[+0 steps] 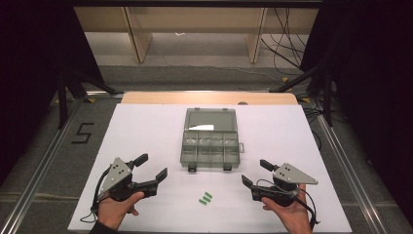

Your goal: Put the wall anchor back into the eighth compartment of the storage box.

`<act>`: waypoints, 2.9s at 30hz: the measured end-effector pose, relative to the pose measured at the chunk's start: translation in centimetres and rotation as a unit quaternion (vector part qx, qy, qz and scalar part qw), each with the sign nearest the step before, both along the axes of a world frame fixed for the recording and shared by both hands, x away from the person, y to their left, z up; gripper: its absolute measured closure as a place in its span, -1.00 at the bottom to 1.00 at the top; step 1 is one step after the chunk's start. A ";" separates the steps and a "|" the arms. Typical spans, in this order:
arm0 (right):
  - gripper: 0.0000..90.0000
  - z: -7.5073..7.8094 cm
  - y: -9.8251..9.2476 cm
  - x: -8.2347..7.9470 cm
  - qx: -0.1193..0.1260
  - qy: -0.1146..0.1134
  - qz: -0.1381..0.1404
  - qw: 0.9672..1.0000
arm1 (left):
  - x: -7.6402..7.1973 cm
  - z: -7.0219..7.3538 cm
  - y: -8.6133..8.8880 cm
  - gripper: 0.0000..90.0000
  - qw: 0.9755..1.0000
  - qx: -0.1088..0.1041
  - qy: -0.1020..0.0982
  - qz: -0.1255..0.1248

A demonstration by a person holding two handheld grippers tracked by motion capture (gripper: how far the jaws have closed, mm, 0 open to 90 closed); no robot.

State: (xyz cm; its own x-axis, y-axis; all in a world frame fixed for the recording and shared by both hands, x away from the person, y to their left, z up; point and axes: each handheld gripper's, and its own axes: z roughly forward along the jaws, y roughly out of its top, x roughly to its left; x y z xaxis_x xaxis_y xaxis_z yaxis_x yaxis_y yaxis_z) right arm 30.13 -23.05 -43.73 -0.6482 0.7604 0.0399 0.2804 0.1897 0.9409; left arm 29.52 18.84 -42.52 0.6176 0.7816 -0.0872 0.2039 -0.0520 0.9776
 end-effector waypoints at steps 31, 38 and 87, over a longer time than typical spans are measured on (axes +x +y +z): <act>-0.29 1.8 7.4 2.4 -0.210 0.077 0.130 0.966 | -0.1 0.0 0.0 -0.61 1.000 0.001 -0.009 0.006; -0.17 0.7 9.2 3.0 -0.239 0.108 0.155 0.952 | -0.2 0.1 0.0 -0.61 1.000 0.002 -0.012 0.005; 0.77 -2.8 14.2 4.3 -0.328 0.226 0.224 0.889 | -0.3 0.2 -0.2 -0.61 1.000 -0.001 -0.023 0.001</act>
